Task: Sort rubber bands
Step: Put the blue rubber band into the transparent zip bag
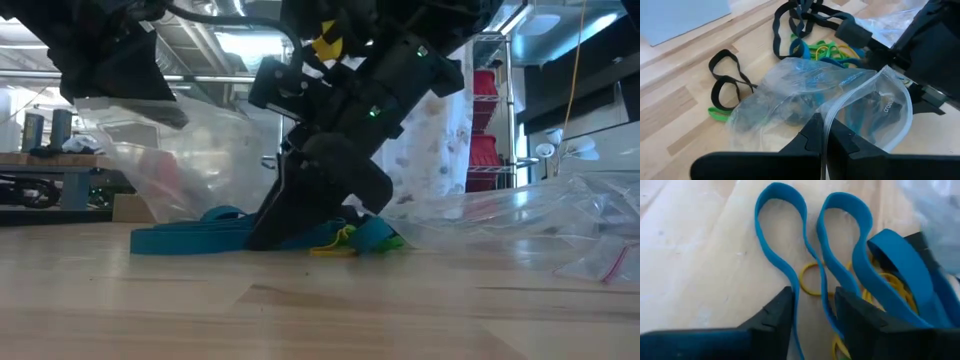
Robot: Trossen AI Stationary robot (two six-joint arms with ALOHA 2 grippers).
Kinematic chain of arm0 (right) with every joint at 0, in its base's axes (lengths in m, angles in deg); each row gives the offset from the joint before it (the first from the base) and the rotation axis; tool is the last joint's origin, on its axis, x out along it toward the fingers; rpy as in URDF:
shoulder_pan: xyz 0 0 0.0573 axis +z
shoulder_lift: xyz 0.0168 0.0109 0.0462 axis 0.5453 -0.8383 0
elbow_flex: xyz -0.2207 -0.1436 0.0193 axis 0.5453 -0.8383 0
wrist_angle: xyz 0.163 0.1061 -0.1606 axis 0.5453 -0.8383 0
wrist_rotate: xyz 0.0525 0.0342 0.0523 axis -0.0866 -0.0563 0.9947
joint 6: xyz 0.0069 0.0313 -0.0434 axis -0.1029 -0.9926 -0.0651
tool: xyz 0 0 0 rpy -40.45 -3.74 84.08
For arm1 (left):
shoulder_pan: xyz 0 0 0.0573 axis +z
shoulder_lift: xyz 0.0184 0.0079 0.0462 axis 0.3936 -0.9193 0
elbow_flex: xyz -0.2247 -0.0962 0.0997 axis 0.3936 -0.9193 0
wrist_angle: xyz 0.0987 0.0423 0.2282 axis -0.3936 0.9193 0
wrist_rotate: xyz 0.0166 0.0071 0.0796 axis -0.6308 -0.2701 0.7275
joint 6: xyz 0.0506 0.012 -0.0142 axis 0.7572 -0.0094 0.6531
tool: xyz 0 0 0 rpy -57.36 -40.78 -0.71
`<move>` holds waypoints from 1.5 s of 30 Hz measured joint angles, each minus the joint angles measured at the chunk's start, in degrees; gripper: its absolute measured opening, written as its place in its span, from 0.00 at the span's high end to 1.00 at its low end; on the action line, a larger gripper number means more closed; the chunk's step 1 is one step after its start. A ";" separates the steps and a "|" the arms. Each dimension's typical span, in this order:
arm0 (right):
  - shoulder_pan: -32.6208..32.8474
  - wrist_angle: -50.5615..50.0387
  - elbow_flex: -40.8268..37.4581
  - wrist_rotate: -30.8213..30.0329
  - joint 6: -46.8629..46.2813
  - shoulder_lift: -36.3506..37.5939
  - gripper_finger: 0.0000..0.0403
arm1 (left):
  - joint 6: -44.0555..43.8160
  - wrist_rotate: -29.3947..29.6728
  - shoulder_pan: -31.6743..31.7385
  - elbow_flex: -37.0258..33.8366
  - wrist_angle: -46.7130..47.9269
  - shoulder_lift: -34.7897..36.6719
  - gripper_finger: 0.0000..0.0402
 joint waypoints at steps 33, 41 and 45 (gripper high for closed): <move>8.28 1.51 -0.31 -6.86 -0.61 25.20 1.00 | 7.07 -0.10 -1.32 0.04 -11.77 2.40 1.00; 5.95 16.83 -0.31 -2.03 1.12 22.25 1.00 | 15.27 0.10 -1.01 0.05 -21.49 2.40 1.00; 5.95 18.86 -0.31 -0.55 0.42 20.71 1.00 | 16.64 0.22 -1.01 0.78 -22.64 2.40 1.00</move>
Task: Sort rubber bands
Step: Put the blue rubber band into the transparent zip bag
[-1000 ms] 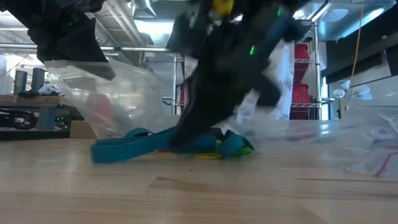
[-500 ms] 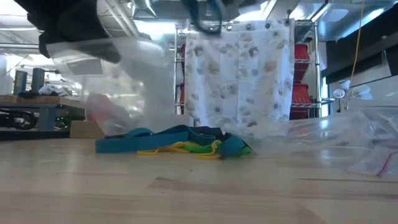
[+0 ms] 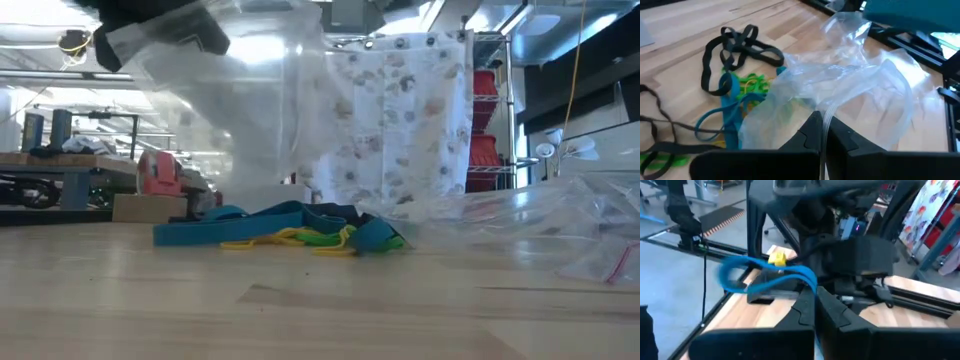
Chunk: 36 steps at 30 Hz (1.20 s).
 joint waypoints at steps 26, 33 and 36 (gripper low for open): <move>0.33 -16.67 0.26 -9.83 -10.44 -2.18 1.00 | 5.55 1.81 0.45 1.77 -1.70 -0.13 1.00; 0.53 -21.71 -0.42 -12.21 -12.51 -3.38 1.00 | 6.86 1.86 0.52 2.12 -3.07 0.22 1.00; 0.80 -19.14 -0.10 -13.86 -12.22 -2.70 1.00 | 8.40 1.77 0.50 2.01 -2.40 0.00 1.00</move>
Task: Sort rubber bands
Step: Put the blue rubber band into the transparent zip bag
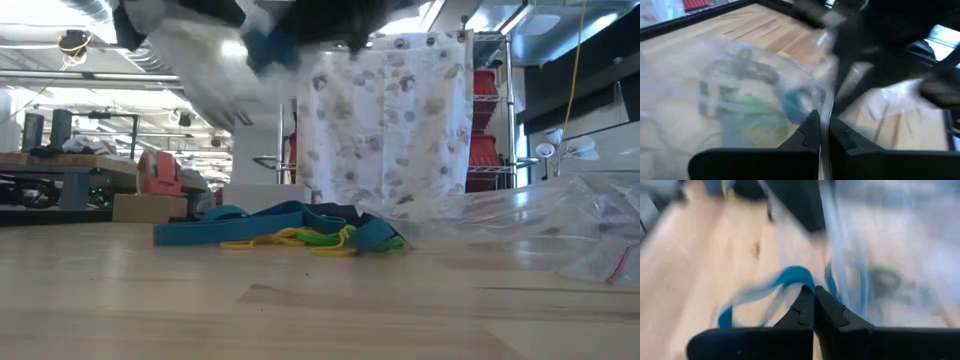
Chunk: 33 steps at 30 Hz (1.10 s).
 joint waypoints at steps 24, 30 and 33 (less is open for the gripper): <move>-0.04 -6.58 0.21 -16.98 -13.72 0.44 1.00 | -2.33 1.02 -0.72 3.41 4.99 0.61 1.00; -0.43 -6.53 0.16 -17.81 -15.81 0.44 1.00 | -13.83 2.22 -0.13 2.64 10.39 0.45 1.00; -1.22 -6.35 0.16 -17.43 -18.43 0.44 1.00 | -16.20 2.30 -0.05 2.14 10.71 0.16 1.00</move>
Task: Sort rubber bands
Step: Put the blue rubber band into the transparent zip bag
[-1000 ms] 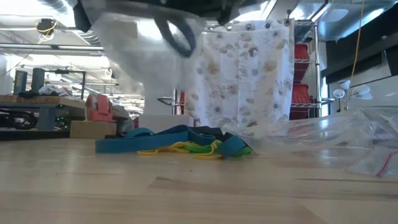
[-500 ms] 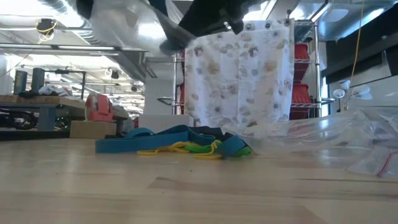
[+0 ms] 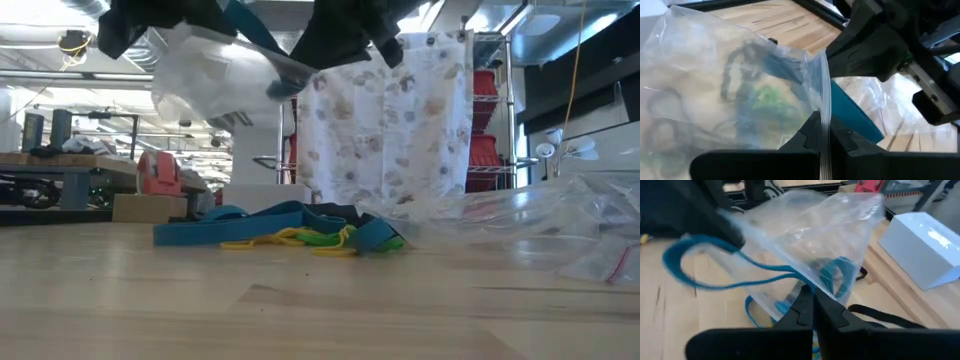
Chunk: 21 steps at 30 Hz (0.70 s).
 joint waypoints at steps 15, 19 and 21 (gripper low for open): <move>-2.13 0.21 -0.02 8.52 -3.79 -1.97 1.00 | 3.37 9.84 1.18 1.98 -0.31 -0.59 1.00; -2.13 -0.41 -0.04 10.32 -4.17 -1.99 1.00 | 2.57 7.89 2.01 1.97 -0.92 -1.06 1.00; -2.13 -0.87 -0.07 10.09 -5.27 -1.99 1.00 | 2.59 5.72 2.05 1.97 -1.15 -1.74 1.00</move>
